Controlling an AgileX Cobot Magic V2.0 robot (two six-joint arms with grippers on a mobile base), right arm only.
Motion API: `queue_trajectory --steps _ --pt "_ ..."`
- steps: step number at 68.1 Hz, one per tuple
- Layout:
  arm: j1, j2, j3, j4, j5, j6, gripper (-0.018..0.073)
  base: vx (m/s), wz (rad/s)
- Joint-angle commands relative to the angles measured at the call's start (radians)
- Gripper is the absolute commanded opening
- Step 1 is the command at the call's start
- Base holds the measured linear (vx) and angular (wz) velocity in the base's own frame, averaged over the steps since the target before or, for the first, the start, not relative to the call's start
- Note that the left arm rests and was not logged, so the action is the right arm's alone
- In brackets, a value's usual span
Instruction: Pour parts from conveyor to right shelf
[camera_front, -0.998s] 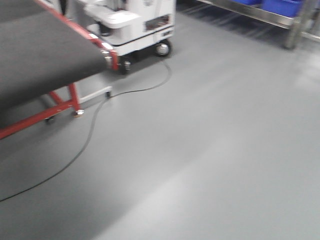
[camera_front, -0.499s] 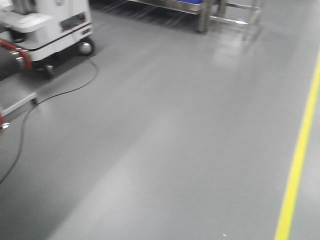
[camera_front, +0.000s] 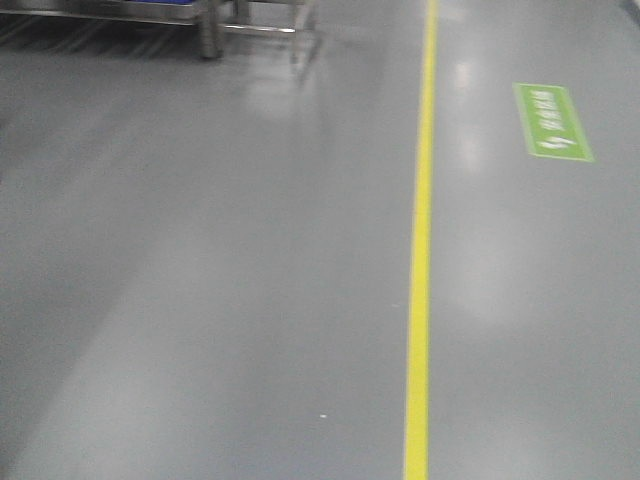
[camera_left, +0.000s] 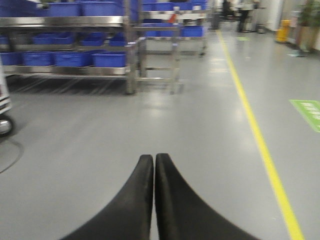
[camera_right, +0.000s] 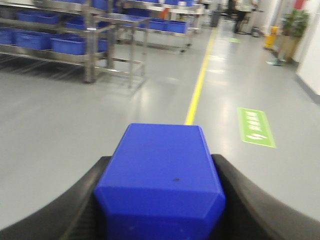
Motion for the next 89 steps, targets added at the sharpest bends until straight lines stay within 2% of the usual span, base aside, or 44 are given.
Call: queue_trajectory --steps 1,30,89 --pt "-0.001 0.013 -0.028 -0.003 -0.083 -0.006 -0.0006 -0.13 -0.78" --pt "-0.001 0.013 -0.028 -0.002 -0.083 -0.006 -0.0006 -0.09 -0.51" --pt "-0.001 0.013 -0.028 -0.002 -0.08 -0.006 -0.0006 0.02 -0.03"
